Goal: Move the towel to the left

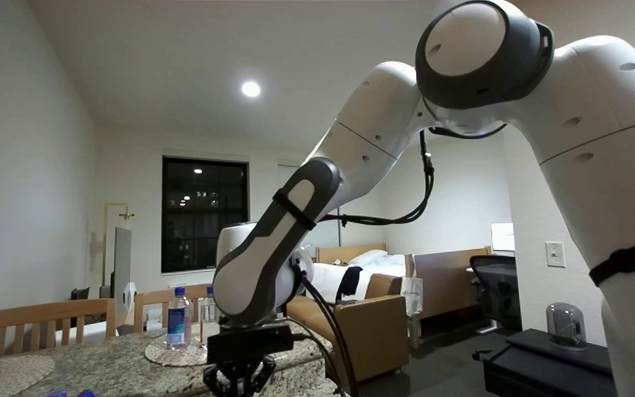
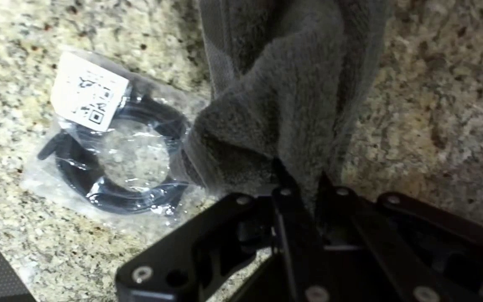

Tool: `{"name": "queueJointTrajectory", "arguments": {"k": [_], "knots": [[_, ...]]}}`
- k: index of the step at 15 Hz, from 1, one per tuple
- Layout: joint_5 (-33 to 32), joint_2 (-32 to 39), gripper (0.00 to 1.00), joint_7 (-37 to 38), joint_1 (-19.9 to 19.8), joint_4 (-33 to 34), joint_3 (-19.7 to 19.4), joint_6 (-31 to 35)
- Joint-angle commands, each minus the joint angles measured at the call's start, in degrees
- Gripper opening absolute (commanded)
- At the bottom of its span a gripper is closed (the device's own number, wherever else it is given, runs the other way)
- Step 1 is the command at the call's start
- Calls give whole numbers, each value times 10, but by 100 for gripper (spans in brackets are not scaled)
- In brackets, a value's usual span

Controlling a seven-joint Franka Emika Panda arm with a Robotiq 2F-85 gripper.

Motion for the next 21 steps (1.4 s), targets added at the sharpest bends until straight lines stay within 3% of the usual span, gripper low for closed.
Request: {"name": "queueJointTrajectory", "arguments": {"k": [1,5,7,8,10,14,18,21], "knots": [[-73,19,9,156,110,10,-87,70],[-129,68,9,329,283,49,-235,89],[-158,88,9,401,316,67,-232,48],[-157,90,9,395,282,80,-174,-5],[-124,99,8,355,264,102,-116,-85],[-129,131,8,329,233,172,-42,-218],[-109,157,8,281,178,226,0,-259],[-79,165,8,227,130,242,26,-248]]}}
